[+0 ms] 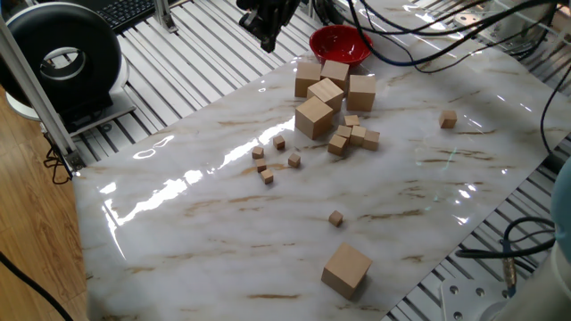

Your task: Stack the blocks in a vertical line of five

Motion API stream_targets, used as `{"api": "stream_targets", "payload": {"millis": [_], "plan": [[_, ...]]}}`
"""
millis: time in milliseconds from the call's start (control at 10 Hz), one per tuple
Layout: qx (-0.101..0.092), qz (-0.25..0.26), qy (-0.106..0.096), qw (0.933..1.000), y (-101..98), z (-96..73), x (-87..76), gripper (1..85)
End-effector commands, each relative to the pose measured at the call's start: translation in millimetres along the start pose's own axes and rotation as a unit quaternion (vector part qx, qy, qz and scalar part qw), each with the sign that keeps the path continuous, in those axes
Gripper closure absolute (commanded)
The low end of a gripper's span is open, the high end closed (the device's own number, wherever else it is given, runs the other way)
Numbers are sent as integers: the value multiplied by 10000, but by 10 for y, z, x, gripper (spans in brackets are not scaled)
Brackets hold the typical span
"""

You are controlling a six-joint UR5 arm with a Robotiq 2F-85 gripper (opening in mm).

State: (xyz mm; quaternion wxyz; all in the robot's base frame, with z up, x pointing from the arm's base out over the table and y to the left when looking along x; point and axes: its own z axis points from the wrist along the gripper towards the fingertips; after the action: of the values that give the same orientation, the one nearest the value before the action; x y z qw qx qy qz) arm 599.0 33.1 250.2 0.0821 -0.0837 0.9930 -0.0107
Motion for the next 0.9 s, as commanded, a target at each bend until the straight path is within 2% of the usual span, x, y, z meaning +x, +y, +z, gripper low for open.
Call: {"api": "stream_targets", "payload": {"millis": [0, 100, 200, 500, 800], "plan": [[97, -126, 81, 9998, -16, -26, 11, 847], [199, -181, 156, 9995, -77, -24, 51, 847], [195, -249, 173, 9993, -79, -20, 58, 847], [271, -935, 341, 9947, -114, -28, 132, 847], [291, -914, 416, 9945, -127, -24, 173, 847]]}}
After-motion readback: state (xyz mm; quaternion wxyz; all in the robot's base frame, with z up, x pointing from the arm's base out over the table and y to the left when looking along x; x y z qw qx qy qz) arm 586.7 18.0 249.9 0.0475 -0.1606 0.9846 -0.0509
